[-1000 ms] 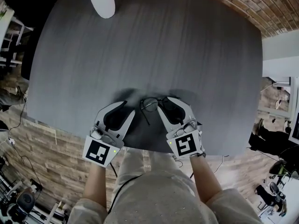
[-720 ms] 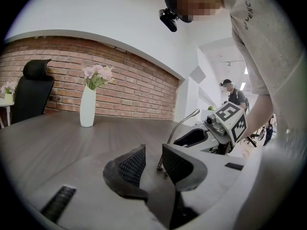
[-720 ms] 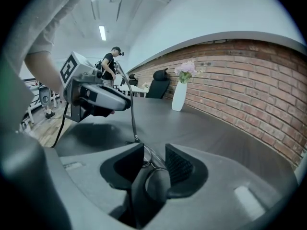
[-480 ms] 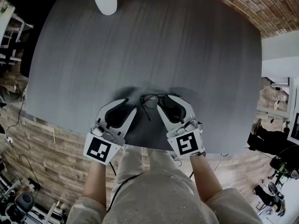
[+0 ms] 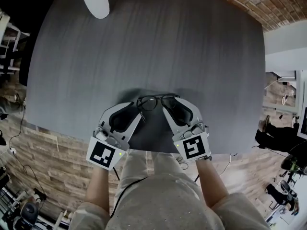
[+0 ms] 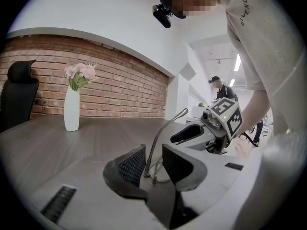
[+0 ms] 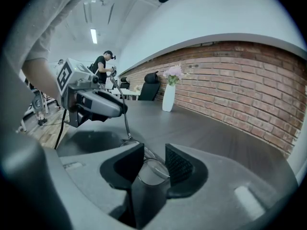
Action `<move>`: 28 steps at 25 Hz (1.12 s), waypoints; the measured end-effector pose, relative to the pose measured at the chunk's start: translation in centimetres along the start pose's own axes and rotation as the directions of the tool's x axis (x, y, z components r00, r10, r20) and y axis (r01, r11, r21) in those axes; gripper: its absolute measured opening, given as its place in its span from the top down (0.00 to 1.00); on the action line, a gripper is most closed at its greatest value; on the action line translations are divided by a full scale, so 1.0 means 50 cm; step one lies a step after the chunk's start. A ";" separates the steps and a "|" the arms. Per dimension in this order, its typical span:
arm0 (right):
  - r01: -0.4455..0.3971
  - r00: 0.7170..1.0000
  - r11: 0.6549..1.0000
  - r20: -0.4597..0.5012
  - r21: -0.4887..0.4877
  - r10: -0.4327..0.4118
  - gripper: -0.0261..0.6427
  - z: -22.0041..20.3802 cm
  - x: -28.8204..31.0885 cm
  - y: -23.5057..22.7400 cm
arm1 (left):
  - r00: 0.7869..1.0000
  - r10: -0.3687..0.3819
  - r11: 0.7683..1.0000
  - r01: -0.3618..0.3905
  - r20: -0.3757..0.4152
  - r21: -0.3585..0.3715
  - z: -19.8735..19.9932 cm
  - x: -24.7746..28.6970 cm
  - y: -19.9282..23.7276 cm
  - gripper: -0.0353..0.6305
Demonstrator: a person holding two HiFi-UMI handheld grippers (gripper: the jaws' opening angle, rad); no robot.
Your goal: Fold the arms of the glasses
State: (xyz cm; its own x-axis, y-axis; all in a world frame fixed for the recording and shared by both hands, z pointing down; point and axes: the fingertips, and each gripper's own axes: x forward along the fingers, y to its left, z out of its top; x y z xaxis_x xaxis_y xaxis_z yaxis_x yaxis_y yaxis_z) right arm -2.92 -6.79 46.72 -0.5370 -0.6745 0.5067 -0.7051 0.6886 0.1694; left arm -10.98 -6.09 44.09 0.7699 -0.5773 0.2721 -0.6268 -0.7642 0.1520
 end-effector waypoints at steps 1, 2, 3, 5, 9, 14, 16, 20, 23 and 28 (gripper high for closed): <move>0.004 1.000 1.000 0.001 0.004 -0.004 0.77 -0.002 -0.003 -0.003 | 1.000 -0.005 1.000 0.005 0.000 0.004 0.002 0.004 -0.003 0.79; 0.007 1.000 1.000 0.002 0.008 -0.007 0.77 -0.004 -0.005 -0.005 | 1.000 -0.009 1.000 0.009 -0.002 0.007 0.004 0.007 -0.006 0.79; 0.010 1.000 1.000 0.003 0.010 -0.010 0.77 -0.005 -0.008 -0.007 | 1.000 -0.013 1.000 0.013 -0.004 0.010 0.005 0.010 -0.008 0.79; 0.017 1.000 1.000 0.004 0.015 -0.017 0.77 -0.008 -0.013 -0.012 | 1.000 -0.019 1.000 0.019 -0.005 0.013 0.009 0.015 -0.013 0.79; 0.034 0.999 0.999 0.003 0.033 -0.034 0.77 -0.017 -0.025 -0.025 | 0.999 -0.034 0.999 0.034 -0.002 0.025 0.018 0.031 -0.024 0.79; 0.051 0.999 0.997 0.004 0.051 -0.052 0.77 -0.028 -0.042 -0.037 | 0.999 -0.049 0.998 0.050 -0.010 0.027 0.018 0.046 -0.040 0.79; 0.055 0.998 0.997 0.002 0.057 -0.055 0.77 -0.032 -0.048 -0.044 | 0.998 -0.056 0.998 0.056 -0.016 0.030 0.018 0.054 -0.045 0.79; 0.060 0.998 0.996 -0.002 0.071 -0.060 0.77 -0.043 -0.056 -0.053 | 0.998 -0.063 0.998 0.064 -0.023 0.014 0.014 0.072 -0.052 0.79; 0.060 0.998 0.995 0.003 0.079 -0.060 0.77 -0.048 -0.060 -0.057 | 0.997 -0.068 0.998 0.069 -0.034 0.013 0.009 0.084 -0.057 0.79; 0.055 0.998 0.995 0.007 0.085 -0.056 0.77 -0.053 -0.064 -0.064 | 0.996 -0.081 0.997 0.082 -0.047 0.015 0.003 0.107 -0.065 0.79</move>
State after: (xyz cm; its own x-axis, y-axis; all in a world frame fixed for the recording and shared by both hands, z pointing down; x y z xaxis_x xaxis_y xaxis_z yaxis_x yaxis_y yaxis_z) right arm 2.29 -6.15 46.82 -0.5001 -0.7135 0.4908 -0.7702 0.6255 0.1247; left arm -4.78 -6.73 44.90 0.8117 -0.4994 0.3028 -0.5597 -0.8133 0.1591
